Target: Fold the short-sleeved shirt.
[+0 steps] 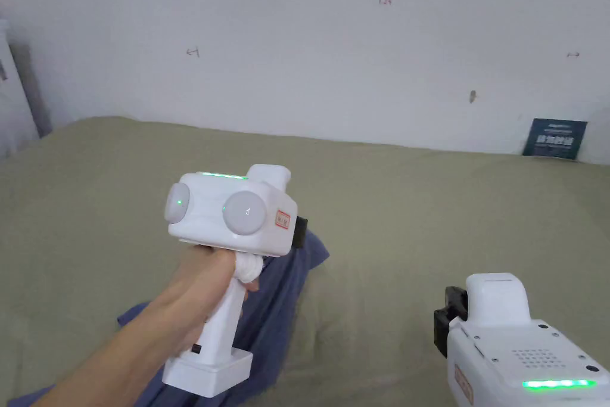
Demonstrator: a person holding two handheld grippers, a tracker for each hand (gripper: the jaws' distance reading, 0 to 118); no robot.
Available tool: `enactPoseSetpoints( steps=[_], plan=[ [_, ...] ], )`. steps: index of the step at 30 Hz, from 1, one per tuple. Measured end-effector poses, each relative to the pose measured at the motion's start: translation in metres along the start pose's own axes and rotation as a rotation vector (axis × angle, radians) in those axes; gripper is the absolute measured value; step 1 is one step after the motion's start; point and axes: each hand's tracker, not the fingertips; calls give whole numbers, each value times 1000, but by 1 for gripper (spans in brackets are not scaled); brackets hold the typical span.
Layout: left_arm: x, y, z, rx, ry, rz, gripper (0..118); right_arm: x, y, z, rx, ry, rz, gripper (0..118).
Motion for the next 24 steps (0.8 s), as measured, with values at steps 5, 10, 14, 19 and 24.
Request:
enactPoseSetpoints(
  steps=[5,10,14,19,24],
  plan=[
    [92,17,-45,-9,-187,-71,0,61,-2,9,-2,-127,-29,0],
    [131,3,-104,-79,-239,-112,0,102,-16,3,-32,-204,-77,0],
    [134,-45,-179,-226,-168,-130,0,114,-38,-13,-76,-224,-106,0],
    [126,-82,-224,-279,-99,-123,0,114,-59,-33,-128,-217,-111,0],
    [124,-82,-214,-264,-109,-123,4,111,-64,-40,-147,-212,-117,0]
  ],
)
